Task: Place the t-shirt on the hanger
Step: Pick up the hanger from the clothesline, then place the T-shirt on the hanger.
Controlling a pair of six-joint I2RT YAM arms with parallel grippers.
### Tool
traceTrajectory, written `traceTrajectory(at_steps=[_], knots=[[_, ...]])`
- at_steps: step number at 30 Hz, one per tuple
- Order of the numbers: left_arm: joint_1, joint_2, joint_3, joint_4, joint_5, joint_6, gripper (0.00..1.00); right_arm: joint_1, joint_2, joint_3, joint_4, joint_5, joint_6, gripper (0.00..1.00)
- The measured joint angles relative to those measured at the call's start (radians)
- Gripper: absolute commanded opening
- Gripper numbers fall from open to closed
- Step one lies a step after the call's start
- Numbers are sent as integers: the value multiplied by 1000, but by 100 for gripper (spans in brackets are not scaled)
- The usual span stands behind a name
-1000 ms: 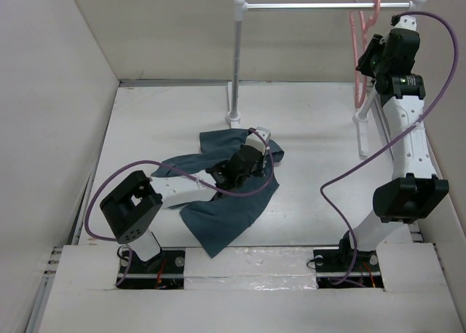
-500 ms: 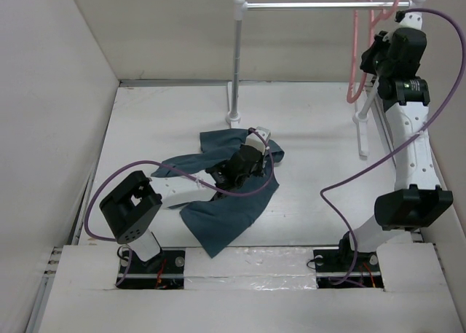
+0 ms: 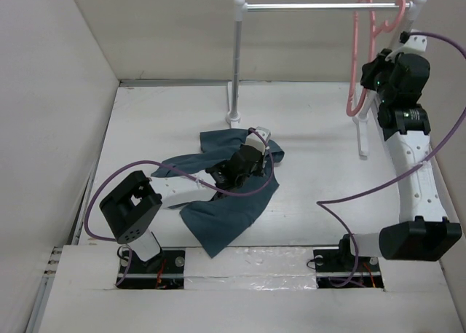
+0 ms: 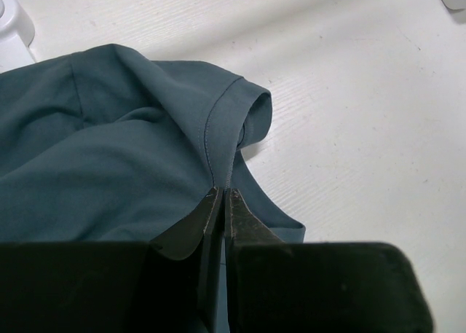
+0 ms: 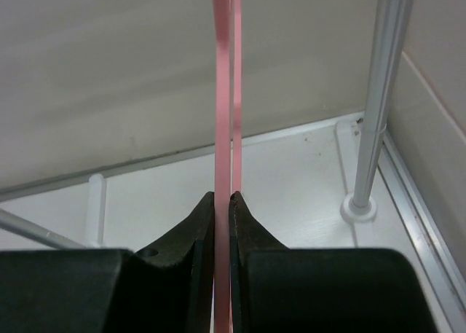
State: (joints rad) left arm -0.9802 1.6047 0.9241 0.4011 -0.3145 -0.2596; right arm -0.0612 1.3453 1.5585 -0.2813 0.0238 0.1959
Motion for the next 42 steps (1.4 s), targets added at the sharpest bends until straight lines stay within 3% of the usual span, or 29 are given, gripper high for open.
traceTrajectory(at_steps=[13, 18, 22, 26, 36, 42], knots=[[14, -8, -2, 13, -2, 0, 0, 240, -395, -528, 80, -70, 87, 0], [126, -8, -2, 24, 54, -26, 0, 382, -596, -668, -9, -82, 117, 0], [240, -8, 1, 27, 96, -55, 0, 469, -752, -727, -142, -85, 167, 0], [287, 0, 35, 21, 129, -74, 0, 533, -854, -742, -267, -86, 225, 0], [288, 18, 126, 6, 166, -90, 0, 678, -870, -756, -452, -110, 327, 0], [288, 17, 126, -3, 176, -96, 0, 692, -877, -756, -473, -79, 354, 0]])
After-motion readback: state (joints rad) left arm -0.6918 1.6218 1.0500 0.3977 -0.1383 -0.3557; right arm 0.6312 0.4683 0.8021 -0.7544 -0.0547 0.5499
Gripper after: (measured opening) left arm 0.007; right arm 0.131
